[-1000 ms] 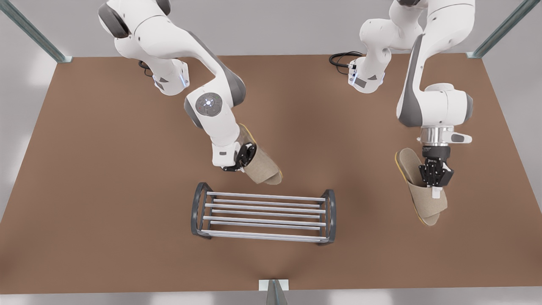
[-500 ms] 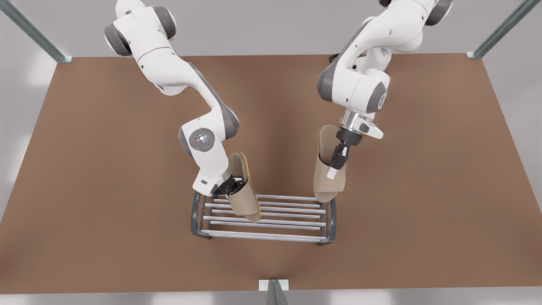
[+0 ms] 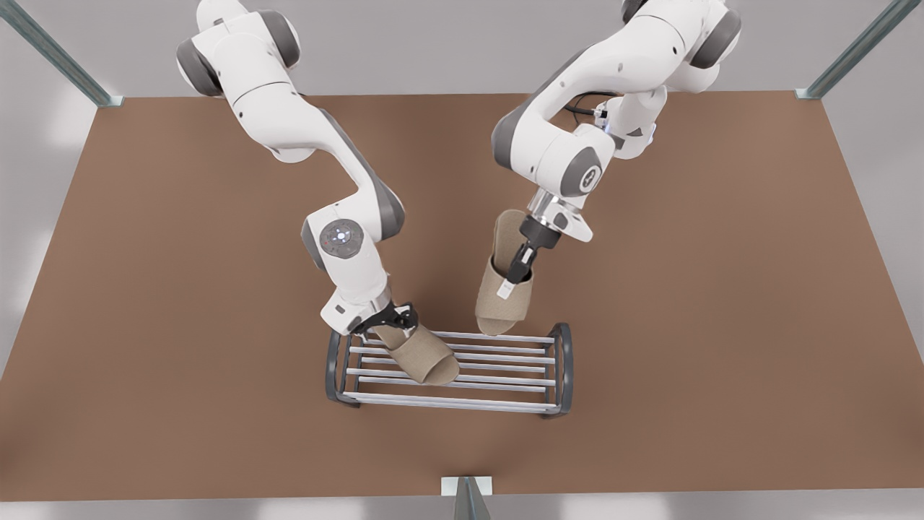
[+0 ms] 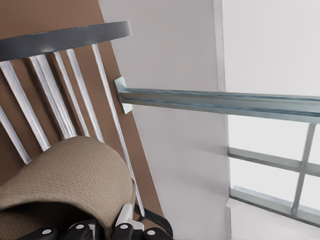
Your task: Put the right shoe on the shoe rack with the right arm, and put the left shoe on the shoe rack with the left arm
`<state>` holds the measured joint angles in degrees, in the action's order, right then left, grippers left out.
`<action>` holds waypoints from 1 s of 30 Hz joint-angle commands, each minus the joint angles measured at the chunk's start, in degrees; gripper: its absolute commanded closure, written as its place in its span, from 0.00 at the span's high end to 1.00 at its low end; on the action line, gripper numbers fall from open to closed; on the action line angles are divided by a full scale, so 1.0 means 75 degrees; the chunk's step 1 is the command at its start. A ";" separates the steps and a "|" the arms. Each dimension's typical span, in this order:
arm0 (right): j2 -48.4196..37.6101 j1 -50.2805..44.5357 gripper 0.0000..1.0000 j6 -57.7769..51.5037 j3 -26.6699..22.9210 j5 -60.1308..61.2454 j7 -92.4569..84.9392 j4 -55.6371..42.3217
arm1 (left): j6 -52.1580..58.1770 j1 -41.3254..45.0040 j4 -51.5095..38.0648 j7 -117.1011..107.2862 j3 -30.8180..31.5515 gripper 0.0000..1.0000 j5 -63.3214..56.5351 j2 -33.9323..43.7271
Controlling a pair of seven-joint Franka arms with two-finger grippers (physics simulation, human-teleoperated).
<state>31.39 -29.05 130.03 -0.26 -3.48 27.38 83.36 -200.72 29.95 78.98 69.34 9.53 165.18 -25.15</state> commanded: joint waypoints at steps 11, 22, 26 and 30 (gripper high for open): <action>-0.2309 0.0123 1.00 -0.5426 0.0000 0.0523 0.0207 -0.0872 | 0.0560 -0.0114 -0.1296 -0.0246 -0.0310 1.00 -0.1047 -0.1498; -0.3565 0.2901 1.00 -0.8162 0.0809 0.0124 -0.2549 -0.0813 | 0.0513 -0.0079 -0.1225 -0.0234 -0.0310 1.00 -0.1059 -0.1498; -0.3236 0.2866 1.00 -0.8173 0.0797 0.0124 -0.2526 -0.0837 | -0.0026 -0.0219 -0.0360 -0.0316 -0.0321 1.00 -0.0508 0.0082; -0.3166 0.2924 1.00 -0.8173 0.0762 0.0160 -0.2561 -0.0825 | -0.0026 -0.1765 0.0450 -0.0035 -0.0392 1.00 -0.1406 0.2310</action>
<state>7.61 -7.29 70.93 5.53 -2.46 15.72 77.25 -199.51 19.80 81.63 67.81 6.74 158.56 -10.57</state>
